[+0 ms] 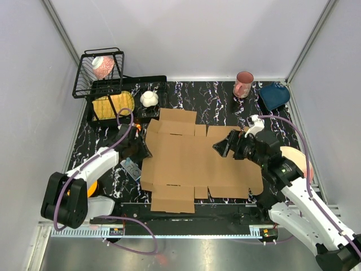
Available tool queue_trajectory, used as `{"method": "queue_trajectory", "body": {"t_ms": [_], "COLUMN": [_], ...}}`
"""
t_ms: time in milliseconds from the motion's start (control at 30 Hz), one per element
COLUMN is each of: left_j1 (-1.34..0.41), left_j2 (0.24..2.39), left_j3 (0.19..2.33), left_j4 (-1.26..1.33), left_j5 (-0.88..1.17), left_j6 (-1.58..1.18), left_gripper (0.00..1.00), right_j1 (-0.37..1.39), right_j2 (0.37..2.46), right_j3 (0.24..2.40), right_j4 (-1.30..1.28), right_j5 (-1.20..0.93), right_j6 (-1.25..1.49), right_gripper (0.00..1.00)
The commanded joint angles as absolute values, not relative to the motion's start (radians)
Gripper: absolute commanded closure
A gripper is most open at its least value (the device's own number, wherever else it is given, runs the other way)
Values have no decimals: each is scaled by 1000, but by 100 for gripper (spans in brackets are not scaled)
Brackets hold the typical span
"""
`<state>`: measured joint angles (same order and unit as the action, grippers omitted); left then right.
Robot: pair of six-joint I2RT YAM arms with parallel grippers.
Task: Fold the paper box
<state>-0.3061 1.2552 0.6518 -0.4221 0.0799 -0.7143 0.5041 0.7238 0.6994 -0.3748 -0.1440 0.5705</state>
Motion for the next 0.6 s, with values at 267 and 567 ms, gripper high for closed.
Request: {"method": "queue_trajectory", "body": {"t_ms": [267, 567], "left_j1": [-304, -305], "left_j2": [990, 959], "left_j3": [814, 1224], "left_j4": [-396, -430], "left_j5": [377, 665], "left_j6": [-548, -491], "left_gripper": [100, 100], "right_j1": [509, 509], "right_j2": [623, 600], "right_j3": [886, 1118], "right_j4": [-515, -659], "right_j5": [-150, -9], "right_j6": [548, 474], "right_gripper": [0, 0]}}
